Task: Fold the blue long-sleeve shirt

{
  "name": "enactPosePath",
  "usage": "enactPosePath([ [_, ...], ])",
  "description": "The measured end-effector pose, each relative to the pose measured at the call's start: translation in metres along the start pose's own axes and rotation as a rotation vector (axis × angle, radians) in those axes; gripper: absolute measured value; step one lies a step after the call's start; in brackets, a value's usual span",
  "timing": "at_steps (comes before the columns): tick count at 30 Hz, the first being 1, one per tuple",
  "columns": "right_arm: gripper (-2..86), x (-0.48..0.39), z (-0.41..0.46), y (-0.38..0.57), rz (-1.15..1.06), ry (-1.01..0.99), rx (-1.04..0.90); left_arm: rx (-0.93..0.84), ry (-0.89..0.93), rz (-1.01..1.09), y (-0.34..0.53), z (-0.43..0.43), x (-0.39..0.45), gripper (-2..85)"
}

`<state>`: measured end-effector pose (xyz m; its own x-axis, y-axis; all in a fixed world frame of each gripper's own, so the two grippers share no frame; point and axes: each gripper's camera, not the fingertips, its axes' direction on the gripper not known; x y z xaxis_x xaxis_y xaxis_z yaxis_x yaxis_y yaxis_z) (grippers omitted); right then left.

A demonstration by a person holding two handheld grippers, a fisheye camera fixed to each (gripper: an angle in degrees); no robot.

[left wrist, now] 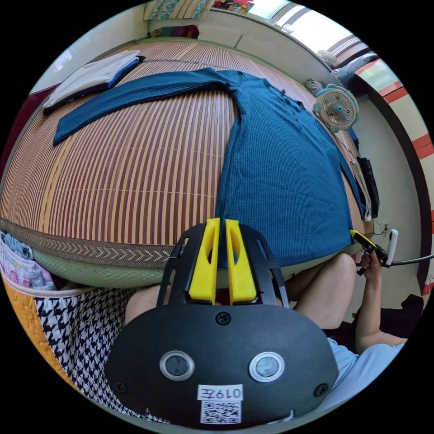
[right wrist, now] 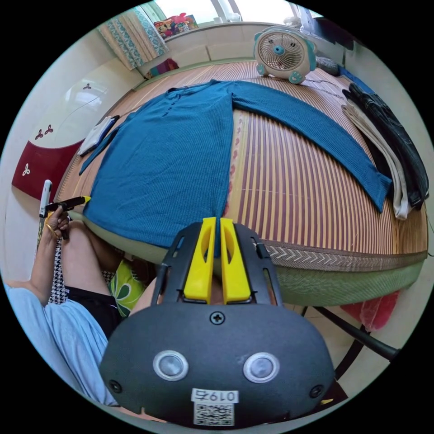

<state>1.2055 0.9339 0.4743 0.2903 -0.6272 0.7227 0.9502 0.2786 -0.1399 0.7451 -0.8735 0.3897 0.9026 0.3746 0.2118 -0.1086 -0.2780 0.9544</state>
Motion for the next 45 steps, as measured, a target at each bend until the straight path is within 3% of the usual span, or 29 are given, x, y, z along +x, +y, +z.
enactPosePath([
  [10,5.5,-0.014,-0.013,0.013,-0.024,0.039,0.032,0.048,0.069,-0.014,0.007,-0.016,-0.011,2.3],
  [17,7.3,-0.014,-0.022,0.035,-0.004,-0.042,0.021,0.005,0.198,-0.092,0.028,-0.02,-0.034,5.3],
  [29,0.1,-0.032,-0.021,0.044,0.021,-0.086,-0.006,-0.06,0.17,-0.115,0.03,-0.009,-0.033,2.4],
  [45,0.2,-0.098,-0.027,0.059,-0.034,-0.037,-0.063,-0.07,0.125,-0.116,0.049,-0.006,-0.02,1.4],
])
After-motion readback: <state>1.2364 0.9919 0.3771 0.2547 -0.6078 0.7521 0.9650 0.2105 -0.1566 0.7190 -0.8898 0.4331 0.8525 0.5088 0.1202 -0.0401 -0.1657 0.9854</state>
